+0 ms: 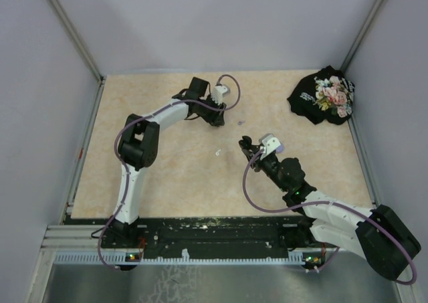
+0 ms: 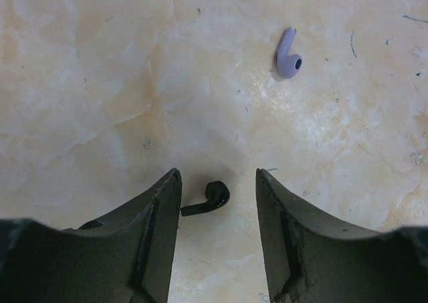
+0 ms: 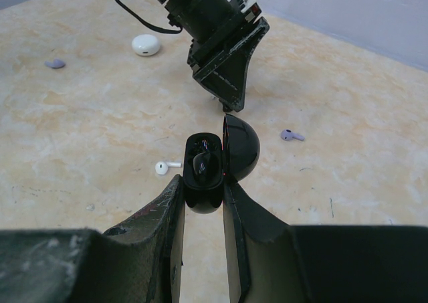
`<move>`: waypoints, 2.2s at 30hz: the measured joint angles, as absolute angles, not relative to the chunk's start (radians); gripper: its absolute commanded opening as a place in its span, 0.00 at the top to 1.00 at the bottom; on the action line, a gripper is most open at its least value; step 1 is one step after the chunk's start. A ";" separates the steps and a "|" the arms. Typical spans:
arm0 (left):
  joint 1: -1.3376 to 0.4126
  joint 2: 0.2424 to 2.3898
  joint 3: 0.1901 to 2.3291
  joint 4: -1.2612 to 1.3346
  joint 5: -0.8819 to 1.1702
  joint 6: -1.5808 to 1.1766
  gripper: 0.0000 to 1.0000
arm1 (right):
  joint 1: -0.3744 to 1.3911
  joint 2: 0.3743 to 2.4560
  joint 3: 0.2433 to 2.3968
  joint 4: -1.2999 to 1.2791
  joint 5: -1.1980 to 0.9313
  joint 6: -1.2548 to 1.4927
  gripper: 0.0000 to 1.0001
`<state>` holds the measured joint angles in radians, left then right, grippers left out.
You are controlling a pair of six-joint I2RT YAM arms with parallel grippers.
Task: Insert the wireless bluetooth earbuds into the charging case
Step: Pick up the earbud from the center of the board.
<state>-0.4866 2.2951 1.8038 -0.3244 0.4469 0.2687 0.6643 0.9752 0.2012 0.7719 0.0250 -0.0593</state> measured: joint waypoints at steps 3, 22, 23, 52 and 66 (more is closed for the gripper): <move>-0.487 2.297 1.804 -0.341 0.448 0.270 0.46 | 0.664 0.975 0.201 0.770 0.025 -0.059 1.00; -0.511 2.296 1.792 -0.396 0.407 0.268 0.53 | 0.664 0.975 0.201 0.769 0.024 -0.059 1.00; -0.511 2.295 1.792 -0.397 0.403 0.267 0.53 | 0.664 0.975 0.201 0.769 0.024 -0.059 1.00; -0.587 2.285 1.793 -0.416 0.121 0.269 0.71 | 0.664 0.975 0.201 0.769 0.022 -0.056 1.00; -0.613 2.285 1.813 -0.491 0.013 0.258 0.84 | 0.664 0.969 0.201 0.768 0.010 -0.052 1.00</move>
<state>-0.6132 2.2848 1.8126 -0.4908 0.0128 0.2584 0.6643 0.9691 0.2012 0.7681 0.0105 -0.0517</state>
